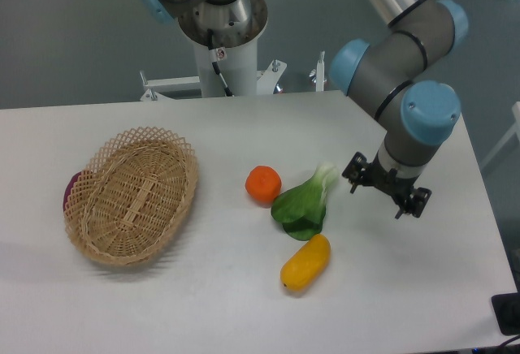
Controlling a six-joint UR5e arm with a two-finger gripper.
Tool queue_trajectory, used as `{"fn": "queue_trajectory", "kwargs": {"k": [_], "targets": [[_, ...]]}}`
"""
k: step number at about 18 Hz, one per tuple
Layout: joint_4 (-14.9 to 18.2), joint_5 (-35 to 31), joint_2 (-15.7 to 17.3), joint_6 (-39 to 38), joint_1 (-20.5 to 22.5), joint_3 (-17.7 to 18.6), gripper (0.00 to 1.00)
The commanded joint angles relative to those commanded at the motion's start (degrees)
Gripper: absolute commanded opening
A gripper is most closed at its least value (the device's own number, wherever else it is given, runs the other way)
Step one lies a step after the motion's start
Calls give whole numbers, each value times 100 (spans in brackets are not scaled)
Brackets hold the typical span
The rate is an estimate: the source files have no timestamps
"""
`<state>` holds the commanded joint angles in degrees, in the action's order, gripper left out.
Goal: Pick up the mango from the table
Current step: 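Move the gripper down over the yellow mango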
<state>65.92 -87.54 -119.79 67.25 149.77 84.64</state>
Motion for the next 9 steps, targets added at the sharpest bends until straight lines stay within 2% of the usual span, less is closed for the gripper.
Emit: {"fn": "queue_trajectory", "kwargs": {"k": [3,9], "targets": [[-167,-9,-106,-693,-308,0,100],[-360,114,-229,-1064,-668,-9,100]]}}
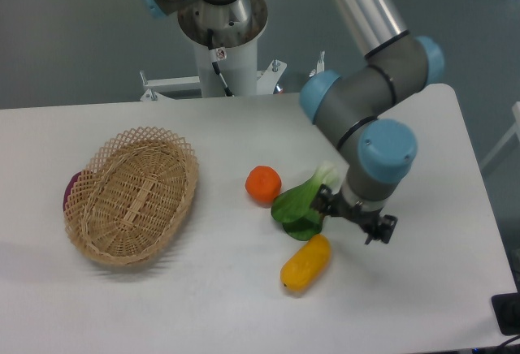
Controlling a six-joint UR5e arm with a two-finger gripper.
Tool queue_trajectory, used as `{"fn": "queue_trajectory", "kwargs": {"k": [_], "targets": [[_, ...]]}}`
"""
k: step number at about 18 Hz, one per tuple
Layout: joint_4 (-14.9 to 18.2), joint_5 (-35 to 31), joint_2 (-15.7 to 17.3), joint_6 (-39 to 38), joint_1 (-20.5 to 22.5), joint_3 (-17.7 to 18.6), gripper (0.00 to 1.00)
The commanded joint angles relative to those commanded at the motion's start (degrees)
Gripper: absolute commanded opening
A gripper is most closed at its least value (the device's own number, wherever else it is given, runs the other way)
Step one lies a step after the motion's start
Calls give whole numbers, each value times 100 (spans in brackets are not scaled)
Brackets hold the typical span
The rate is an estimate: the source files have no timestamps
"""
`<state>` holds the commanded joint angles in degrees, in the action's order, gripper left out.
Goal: Pick up the mango from the table
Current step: 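Move the gripper down over the yellow mango, then lower the open gripper around the mango and close on it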
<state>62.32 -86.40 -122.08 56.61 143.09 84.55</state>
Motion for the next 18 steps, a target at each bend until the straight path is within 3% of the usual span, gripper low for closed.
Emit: {"fn": "queue_trajectory", "kwargs": {"k": [4,18], "targets": [[-351,45,-202,-237,-114,-131,100],[-387,36,-519,-413,-414,-141,100]]}}
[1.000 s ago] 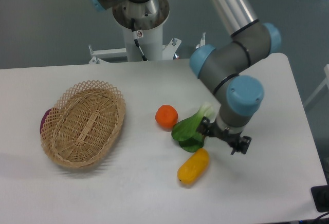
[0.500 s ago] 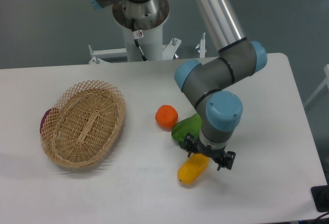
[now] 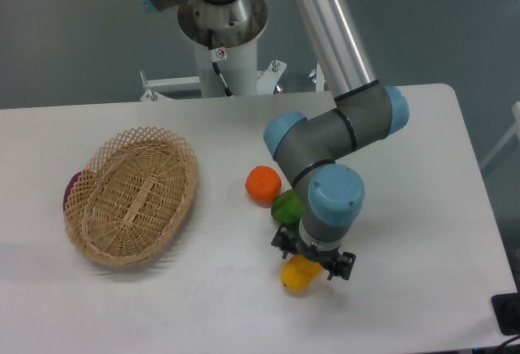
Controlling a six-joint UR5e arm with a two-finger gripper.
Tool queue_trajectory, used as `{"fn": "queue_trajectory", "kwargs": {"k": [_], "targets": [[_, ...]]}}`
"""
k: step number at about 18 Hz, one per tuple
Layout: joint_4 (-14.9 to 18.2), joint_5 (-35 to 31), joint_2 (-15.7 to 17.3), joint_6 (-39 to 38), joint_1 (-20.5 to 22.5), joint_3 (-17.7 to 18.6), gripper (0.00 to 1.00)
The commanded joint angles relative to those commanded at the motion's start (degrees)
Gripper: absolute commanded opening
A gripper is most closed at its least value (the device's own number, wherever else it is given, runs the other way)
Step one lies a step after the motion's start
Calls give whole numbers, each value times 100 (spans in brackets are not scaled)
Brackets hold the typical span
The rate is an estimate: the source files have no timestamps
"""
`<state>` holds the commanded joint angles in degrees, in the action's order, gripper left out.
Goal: Pick up the mango from the table
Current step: 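Lower the open gripper around the mango and close on it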
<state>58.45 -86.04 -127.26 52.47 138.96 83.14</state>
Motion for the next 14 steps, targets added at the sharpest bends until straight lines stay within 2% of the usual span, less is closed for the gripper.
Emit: {"fn": "queue_trajectory", "kwargs": {"k": [8,9,13,14], "targets": [[0,-35,-97,-53,-106,0,99],[-9,-35,-97,-53,-106,-9,96],[0,-26,-79,-53,-106,-9,66],[0,-9,-62,-53,-106,-9,62]]}}
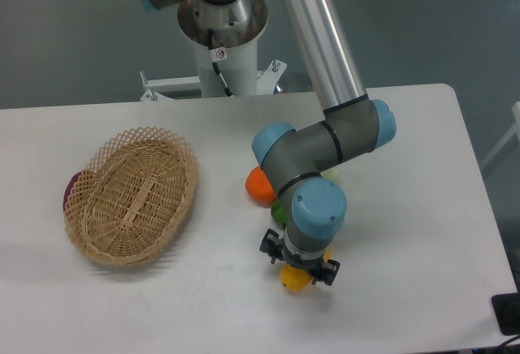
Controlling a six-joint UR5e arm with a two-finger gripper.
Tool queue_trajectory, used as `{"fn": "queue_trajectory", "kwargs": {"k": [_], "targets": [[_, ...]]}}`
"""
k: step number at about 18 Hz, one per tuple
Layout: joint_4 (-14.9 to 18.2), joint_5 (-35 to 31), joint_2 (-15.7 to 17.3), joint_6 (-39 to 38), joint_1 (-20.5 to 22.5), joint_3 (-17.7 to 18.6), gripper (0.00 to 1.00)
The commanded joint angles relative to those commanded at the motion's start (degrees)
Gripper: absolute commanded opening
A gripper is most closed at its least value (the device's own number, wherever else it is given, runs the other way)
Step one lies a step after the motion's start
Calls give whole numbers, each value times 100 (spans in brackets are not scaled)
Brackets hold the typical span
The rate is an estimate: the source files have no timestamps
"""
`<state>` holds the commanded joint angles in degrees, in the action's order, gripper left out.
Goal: Pick up the mango from the table
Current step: 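Lower the open gripper around the mango and close on it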
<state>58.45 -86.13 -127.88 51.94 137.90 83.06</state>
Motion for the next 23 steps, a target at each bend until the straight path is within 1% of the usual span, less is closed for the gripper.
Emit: {"fn": "queue_trajectory", "kwargs": {"k": [4,8,15,18,23], "targets": [[70,9,140,35,35,-35,53],[79,0,272,79,79,-35,49],[79,9,510,79,228,-18,49],[105,-9,668,88,281,0,49],[570,-44,993,219,527,-18,48]]}}
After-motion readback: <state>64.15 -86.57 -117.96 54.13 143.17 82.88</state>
